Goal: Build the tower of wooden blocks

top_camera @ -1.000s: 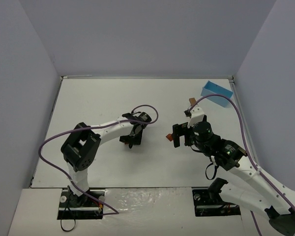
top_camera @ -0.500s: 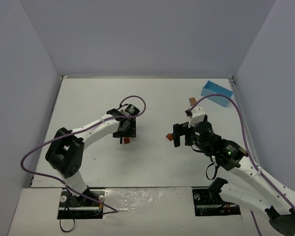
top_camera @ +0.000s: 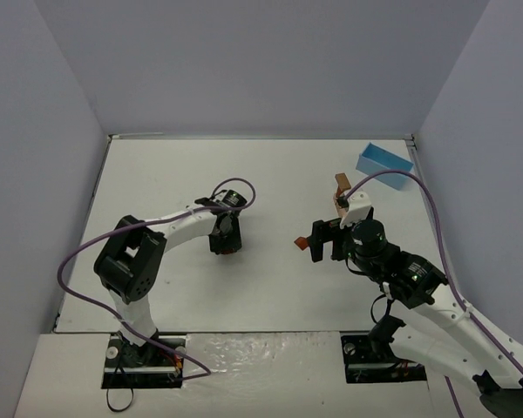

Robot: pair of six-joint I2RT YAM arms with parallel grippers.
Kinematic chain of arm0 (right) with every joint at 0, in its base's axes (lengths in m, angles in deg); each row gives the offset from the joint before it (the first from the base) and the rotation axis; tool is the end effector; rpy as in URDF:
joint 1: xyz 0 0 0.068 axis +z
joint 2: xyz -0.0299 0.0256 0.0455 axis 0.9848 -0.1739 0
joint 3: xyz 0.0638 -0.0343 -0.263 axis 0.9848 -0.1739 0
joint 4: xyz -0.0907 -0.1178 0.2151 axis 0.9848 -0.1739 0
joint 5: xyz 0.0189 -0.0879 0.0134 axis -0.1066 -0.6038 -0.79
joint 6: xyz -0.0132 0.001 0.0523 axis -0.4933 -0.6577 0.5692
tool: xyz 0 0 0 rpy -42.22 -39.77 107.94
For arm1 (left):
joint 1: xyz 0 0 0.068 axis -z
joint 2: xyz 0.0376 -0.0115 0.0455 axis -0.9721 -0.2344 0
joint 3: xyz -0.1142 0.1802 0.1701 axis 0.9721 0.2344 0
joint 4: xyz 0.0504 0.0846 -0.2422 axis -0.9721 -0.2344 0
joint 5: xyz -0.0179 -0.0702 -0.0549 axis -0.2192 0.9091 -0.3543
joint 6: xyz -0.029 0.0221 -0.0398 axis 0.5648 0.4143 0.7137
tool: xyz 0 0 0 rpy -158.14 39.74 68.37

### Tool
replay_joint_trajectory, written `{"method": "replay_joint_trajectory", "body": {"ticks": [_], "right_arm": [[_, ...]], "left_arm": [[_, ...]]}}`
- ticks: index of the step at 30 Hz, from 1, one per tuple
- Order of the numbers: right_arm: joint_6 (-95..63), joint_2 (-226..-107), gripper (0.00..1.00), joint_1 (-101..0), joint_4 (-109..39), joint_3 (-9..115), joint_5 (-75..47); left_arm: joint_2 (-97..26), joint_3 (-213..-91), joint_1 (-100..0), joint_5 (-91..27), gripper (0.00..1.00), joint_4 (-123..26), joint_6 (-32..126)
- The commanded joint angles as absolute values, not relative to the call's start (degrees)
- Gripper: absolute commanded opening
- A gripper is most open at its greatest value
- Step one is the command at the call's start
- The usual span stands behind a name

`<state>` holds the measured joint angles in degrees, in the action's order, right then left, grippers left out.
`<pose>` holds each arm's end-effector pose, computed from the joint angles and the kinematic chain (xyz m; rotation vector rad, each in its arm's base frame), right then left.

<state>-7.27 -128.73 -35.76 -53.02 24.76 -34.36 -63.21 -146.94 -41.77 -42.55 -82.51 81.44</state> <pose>0.1306 0.1163 0.3439 -0.3060 1.8306 0.5335 0.2926 -0.2006 0.1723 -0.2866 2.7925 -0.3096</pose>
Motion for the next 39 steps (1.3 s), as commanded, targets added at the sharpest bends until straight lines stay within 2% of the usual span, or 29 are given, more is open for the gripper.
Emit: {"method": "replay_joint_trajectory", "body": {"ticks": [1, 5, 14, 23, 27, 33, 39], "right_arm": [[-4.55, -127.85, 1.0, -36.22, -51.09, 24.19, -34.05], [-4.55, -127.33, 1.0, -36.22, -51.06, 23.84, -34.02], [-5.41, -128.69, 1.0, -36.22, -51.24, 24.38, -34.62], [-1.18, -130.18, 1.0, -36.27, -51.15, 26.05, -41.6], [-2.8, -134.85, 1.0, -36.3, -51.15, 27.77, -41.45], [-3.77, -144.88, 0.97, -36.05, -49.02, 32.56, -38.85], [-4.38, -158.73, 0.92, -34.26, -43.49, 37.23, -33.92]], "left_arm": [[-65.62, -149.55, -41.42, -40.31, 0.29, -78.85, 84.99], [-68.5, -153.23, -38.94, -40.25, 0.21, -78.85, 86.38], [-72.36, -157.56, -34.2, -40.34, 0.19, -78.03, 91.65], [-68.73, -159.69, -33.96, -41.97, 0.49, -78.36, 89.5], [-63.64, -160.61, -34.08, -44.51, 0.68, -78.54, 86.86], [-53.9, -160.26, -36.68, -50.55, 0.82, -79.46, 80.09], [-38.69, -155.06, -46.1, -56.46, 0.95, -82.01, 69.29]]}}
